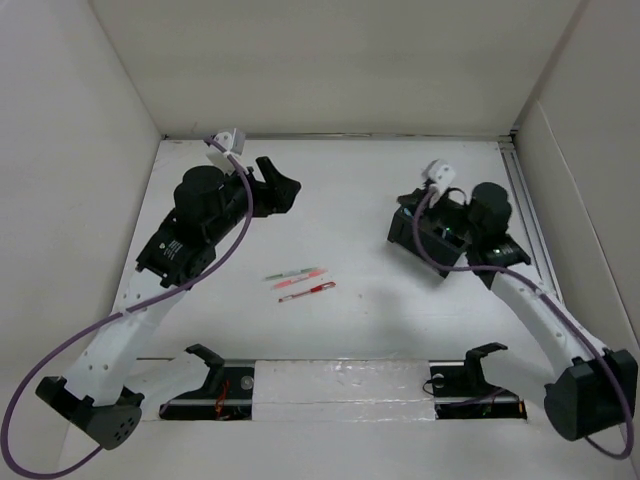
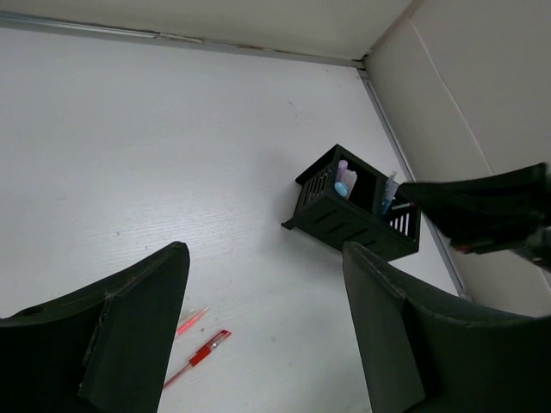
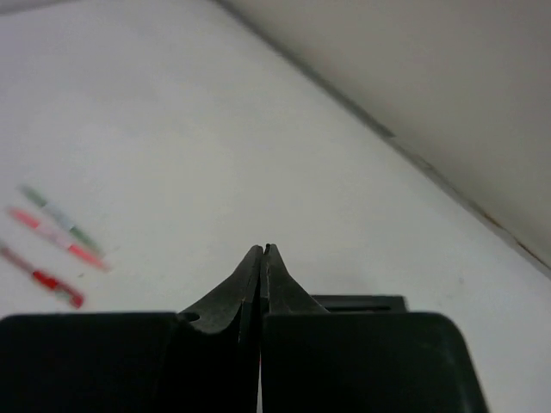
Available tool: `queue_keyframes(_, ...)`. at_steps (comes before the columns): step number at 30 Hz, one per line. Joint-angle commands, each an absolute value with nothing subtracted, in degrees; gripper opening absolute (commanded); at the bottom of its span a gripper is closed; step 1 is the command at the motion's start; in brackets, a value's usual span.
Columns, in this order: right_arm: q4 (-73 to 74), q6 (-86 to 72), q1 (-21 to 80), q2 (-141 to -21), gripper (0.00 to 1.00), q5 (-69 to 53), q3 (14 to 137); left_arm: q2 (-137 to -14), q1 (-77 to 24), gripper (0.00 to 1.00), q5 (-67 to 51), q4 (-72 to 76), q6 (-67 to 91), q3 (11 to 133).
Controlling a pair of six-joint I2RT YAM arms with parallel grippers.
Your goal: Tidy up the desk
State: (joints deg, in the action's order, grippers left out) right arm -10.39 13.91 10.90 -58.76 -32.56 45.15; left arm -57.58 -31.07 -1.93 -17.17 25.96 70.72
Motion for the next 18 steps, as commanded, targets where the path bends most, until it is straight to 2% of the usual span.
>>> queue_keyframes(1, 4.9, 26.79, 21.76, -65.09, 0.0, -29.72, 49.56, -55.81, -30.77, 0.67, -0.62, -16.96, 26.27, 74.7)
queue_keyframes(2, 6.57, 28.81, 27.71, -67.04, 0.0, -28.31, 51.66, -55.72, -30.15, 0.67, -0.88, -17.14, 26.89, 76.27)
queue_keyframes(4, 11.06, 33.04, 32.93, -72.56, 0.0, -26.73, 53.95, -55.37, -28.05, 0.67, -4.03, -16.18, 27.86, 78.04)
queue_keyframes(6, 11.69, 35.06, 39.79, -76.1, 0.06, -25.49, 56.59, -55.28, -28.04, 0.68, -3.87, -15.47, 29.18, 80.67)
queue_keyframes(7, 11.52, 35.5, 41.73, -77.59, 0.11, -25.05, 57.47, -55.37, -28.04, 0.68, -3.61, -15.47, 29.35, 81.81)
queue_keyframes(8, 11.69, 35.86, 43.31, -81.09, 0.21, -24.18, 58.44, -55.37, -28.04, 0.68, -3.17, -15.9, 29.96, 84.35)
queue_keyframes(11, 13.08, 37.61, 48.94, -88.82, 0.39, -23.38, 63.71, -55.28, -28.04, 0.69, -1.67, -17.14, 30.23, 87.27)
queue_keyframes(14, 16.78, 40.95, 53.6, -95.52, 0.45, -21.89, 71.35, -53.54, -28.04, 0.69, -1.67, -17.75, 30.5, 86.14)
queue_keyframes(18, 23.89, 45.34, 57.91, -107.37, 0.47, -19.08, 80.14, -51.59, -28.04, 0.69, -1.23, -18.72, 30.76, 83.76)
